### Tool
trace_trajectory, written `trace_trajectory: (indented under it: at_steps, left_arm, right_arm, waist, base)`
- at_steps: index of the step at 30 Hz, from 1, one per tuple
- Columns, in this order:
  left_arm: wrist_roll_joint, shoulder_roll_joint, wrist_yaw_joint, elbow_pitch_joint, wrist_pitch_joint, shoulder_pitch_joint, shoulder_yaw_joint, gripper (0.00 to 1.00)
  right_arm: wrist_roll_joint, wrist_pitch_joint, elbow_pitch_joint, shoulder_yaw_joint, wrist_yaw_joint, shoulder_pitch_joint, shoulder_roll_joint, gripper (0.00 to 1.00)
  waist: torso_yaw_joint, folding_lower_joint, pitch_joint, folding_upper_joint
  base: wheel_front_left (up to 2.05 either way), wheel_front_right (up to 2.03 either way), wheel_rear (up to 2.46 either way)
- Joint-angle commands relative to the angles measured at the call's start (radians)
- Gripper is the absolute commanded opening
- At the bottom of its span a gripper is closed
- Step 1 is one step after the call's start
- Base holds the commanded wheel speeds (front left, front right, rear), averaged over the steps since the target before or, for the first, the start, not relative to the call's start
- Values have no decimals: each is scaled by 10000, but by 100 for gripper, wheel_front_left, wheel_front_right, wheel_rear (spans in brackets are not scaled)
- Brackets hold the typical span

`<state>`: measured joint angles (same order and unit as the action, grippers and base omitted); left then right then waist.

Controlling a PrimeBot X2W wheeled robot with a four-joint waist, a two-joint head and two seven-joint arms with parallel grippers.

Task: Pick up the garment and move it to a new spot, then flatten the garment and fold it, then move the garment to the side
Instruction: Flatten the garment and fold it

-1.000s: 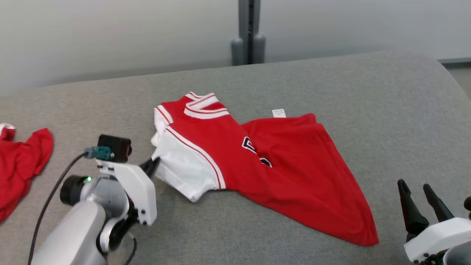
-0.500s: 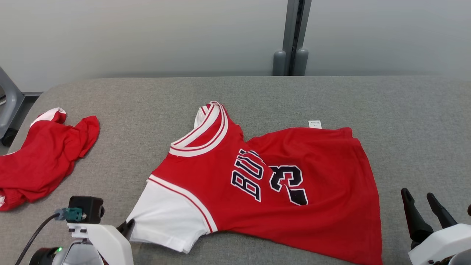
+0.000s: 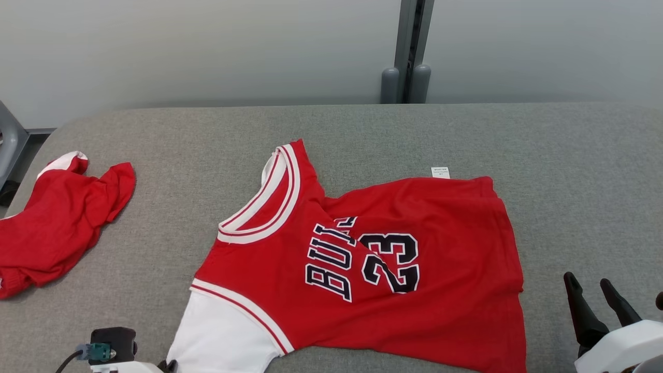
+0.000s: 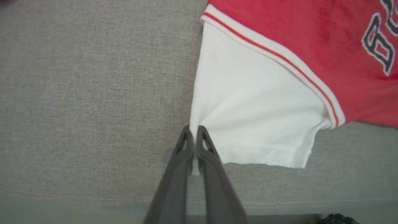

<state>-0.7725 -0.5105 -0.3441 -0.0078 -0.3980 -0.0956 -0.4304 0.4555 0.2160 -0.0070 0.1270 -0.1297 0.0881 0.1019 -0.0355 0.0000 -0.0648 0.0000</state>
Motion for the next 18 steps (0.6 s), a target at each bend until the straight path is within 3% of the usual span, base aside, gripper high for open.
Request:
trace_trajectory:
  at_steps: [1,6,18]
  left_arm:
    - [104,18,56,137,128,104,17,100]
    - [248,146,191,296,876,447,229,100]
    - [1252,863,509,-162,4280,1597,773,100]
  right_arm:
    - [-91,27,29,6,-20,-46,23,100]
    - [-155,-190,-112,13,-20,-43,20,100]
    - [-487,-1282,-713,-393,-20,-222,-115,100]
  waist:
    - [14,0,14,0]
    - [23,0,63,0]
    - [399,0,586,0]
  base:
    - [0,0,0]
    - [0,0,0]
    - [0,0,0]
